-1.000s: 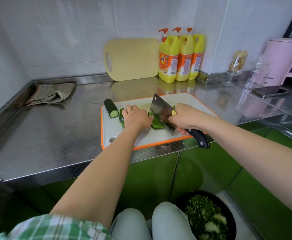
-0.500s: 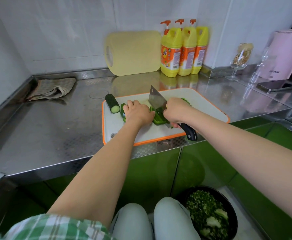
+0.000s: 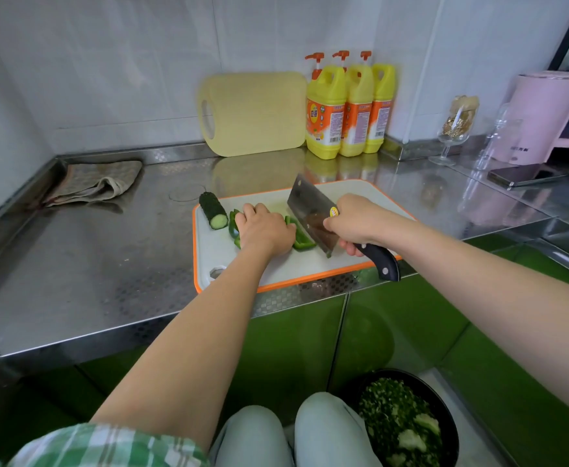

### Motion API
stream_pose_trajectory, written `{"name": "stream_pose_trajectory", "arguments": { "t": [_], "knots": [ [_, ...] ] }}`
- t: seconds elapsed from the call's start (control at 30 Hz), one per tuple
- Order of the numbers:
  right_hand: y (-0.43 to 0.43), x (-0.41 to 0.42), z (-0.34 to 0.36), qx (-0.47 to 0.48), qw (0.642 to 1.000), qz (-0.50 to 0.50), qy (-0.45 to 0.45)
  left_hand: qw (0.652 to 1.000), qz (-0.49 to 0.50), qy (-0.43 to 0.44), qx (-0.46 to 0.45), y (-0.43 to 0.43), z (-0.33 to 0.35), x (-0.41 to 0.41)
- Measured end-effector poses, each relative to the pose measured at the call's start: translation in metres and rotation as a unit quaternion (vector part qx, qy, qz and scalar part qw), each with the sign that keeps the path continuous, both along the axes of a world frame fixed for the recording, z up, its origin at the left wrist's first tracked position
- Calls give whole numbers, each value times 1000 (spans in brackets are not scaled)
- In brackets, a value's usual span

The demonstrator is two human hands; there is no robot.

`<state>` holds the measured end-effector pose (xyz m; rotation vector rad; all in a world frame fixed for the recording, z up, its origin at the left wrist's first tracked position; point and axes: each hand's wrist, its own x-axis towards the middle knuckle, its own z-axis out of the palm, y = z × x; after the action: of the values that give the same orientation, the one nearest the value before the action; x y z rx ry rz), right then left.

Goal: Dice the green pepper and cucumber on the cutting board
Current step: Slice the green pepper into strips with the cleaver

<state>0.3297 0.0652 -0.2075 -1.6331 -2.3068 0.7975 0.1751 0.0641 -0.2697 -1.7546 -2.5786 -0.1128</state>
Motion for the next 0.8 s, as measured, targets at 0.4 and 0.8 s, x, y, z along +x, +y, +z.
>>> {"name": "stream_pose_trajectory", "arguments": {
  "t": [0.4,0.8],
  "knots": [
    [-6,-1,-11,19,997,22,-66,1000,7,2,-6,1,0,1],
    [8,-29,-14,46,996,19,-79,1000,-15,-8,-1,0,0,-2]
  ]
}}
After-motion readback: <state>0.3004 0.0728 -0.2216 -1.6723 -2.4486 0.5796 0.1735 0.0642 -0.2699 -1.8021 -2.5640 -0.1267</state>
